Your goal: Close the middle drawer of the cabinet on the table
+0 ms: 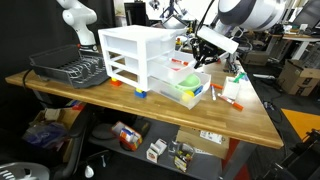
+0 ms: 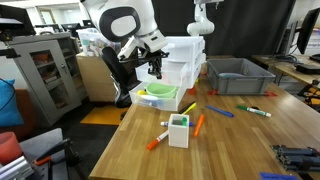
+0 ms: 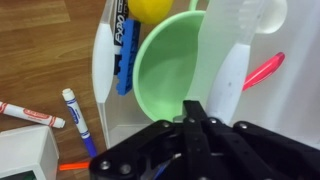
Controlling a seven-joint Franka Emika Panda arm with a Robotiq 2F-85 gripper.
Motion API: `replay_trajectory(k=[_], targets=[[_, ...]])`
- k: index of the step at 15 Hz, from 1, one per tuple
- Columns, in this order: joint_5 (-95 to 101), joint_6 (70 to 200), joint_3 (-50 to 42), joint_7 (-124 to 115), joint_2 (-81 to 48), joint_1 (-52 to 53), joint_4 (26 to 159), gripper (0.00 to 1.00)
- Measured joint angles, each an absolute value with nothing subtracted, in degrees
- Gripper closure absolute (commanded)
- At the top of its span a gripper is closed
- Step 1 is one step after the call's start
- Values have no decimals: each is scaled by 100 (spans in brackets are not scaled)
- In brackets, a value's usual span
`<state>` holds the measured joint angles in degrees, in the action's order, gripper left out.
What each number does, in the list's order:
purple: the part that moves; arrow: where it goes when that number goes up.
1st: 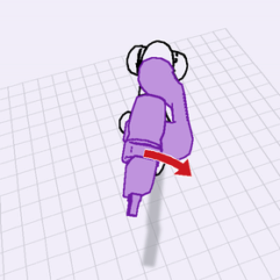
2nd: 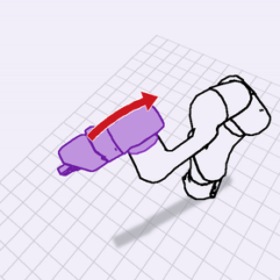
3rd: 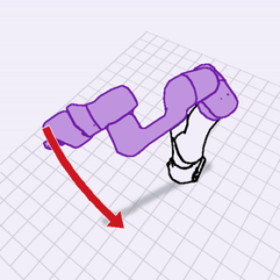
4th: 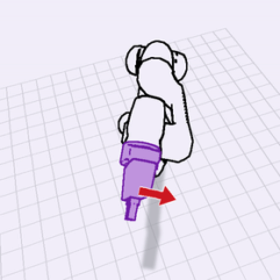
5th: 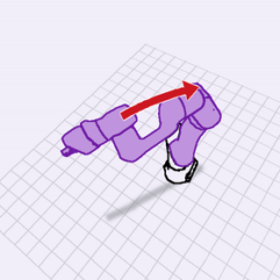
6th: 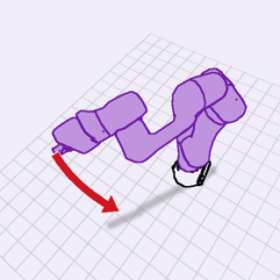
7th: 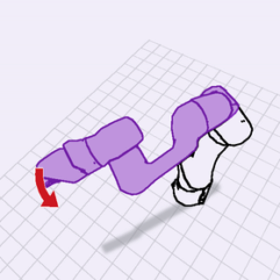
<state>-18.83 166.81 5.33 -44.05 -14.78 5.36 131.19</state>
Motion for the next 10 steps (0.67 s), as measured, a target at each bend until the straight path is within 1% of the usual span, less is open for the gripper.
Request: replay_trajectory(k=[10], targets=[[-2040,16647,825,-4115,-1914,587,12515,100]])
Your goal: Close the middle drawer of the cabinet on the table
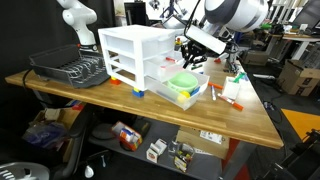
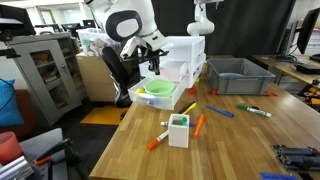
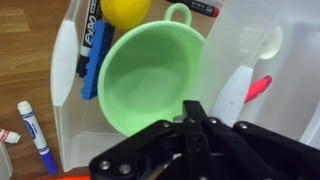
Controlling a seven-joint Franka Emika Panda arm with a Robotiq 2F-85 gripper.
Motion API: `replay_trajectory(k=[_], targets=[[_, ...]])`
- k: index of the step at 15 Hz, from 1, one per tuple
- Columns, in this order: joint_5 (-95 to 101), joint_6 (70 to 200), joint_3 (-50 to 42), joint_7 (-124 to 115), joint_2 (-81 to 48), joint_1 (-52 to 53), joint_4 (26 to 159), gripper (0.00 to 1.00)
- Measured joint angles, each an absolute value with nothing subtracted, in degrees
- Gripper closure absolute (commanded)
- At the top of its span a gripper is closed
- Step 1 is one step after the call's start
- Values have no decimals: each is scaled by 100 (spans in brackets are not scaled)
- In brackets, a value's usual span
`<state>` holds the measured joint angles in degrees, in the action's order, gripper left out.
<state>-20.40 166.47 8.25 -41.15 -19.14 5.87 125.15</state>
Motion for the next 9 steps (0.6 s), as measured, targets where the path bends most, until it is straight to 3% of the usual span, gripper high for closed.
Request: replay_trajectory(k=[9], targets=[[-2010,16612,817,-3557,-2496,697,11870,100]])
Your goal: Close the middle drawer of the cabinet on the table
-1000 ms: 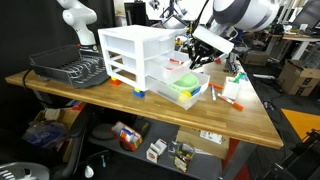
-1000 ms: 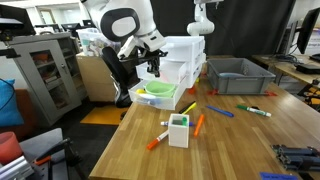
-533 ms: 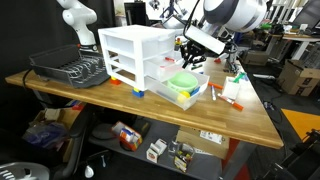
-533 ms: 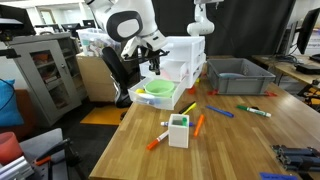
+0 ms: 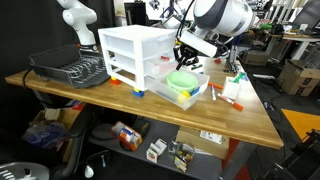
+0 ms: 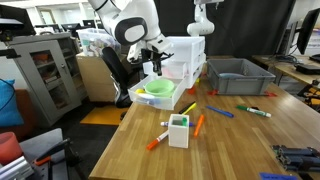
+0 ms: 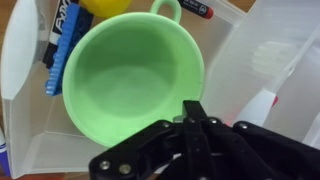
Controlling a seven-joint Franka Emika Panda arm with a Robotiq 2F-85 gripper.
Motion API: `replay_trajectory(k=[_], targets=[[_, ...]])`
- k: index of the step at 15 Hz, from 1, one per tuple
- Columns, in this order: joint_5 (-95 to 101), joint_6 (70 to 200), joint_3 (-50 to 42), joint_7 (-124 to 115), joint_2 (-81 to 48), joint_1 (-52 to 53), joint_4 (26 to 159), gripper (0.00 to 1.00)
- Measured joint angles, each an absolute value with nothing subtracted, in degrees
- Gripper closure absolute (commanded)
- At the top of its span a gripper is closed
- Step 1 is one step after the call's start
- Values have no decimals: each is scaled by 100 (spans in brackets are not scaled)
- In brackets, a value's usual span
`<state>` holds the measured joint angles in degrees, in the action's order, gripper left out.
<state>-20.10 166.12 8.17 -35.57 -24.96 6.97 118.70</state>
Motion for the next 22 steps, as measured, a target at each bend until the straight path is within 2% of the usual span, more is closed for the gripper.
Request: replay_trajectory(k=[12,22], targets=[[-1301,16614,380,-3474,-2591,1402,11505,100],[-967,16597,183,-3188,-3225,1546,10571,100]])
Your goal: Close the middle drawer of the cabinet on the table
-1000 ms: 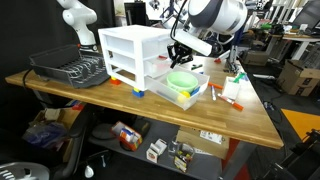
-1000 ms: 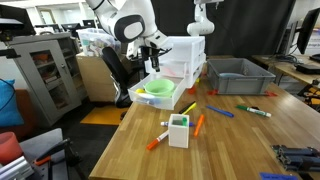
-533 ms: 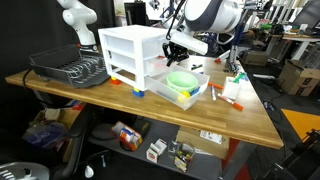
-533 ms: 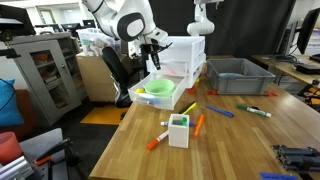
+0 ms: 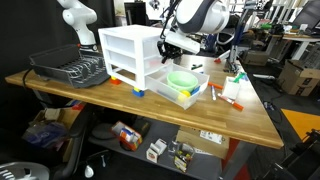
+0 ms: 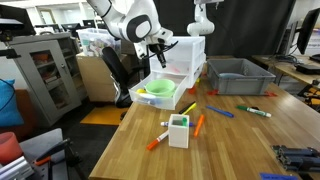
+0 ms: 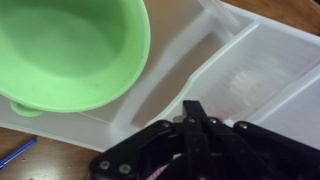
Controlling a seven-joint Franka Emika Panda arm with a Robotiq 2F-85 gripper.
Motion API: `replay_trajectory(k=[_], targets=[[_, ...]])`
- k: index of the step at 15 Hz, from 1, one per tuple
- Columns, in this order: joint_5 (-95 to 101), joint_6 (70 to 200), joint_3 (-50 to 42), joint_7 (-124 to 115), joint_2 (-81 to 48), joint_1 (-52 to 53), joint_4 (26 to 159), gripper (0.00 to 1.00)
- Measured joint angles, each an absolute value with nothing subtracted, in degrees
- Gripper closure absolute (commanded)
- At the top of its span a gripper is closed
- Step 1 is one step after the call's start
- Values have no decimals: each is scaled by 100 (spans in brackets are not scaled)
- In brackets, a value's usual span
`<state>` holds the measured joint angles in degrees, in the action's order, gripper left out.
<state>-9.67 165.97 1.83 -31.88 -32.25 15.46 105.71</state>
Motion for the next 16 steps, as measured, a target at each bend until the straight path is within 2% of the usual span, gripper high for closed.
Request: replay_trajectory(k=[6,11,16], targets=[[-1121,16708,179,-3187,-2938,1533,10858,100],[-1456,16848,302,-3232,-1554,1547,11997,100],[-1496,16046,415,-3456,-350,1542,13173,100]])
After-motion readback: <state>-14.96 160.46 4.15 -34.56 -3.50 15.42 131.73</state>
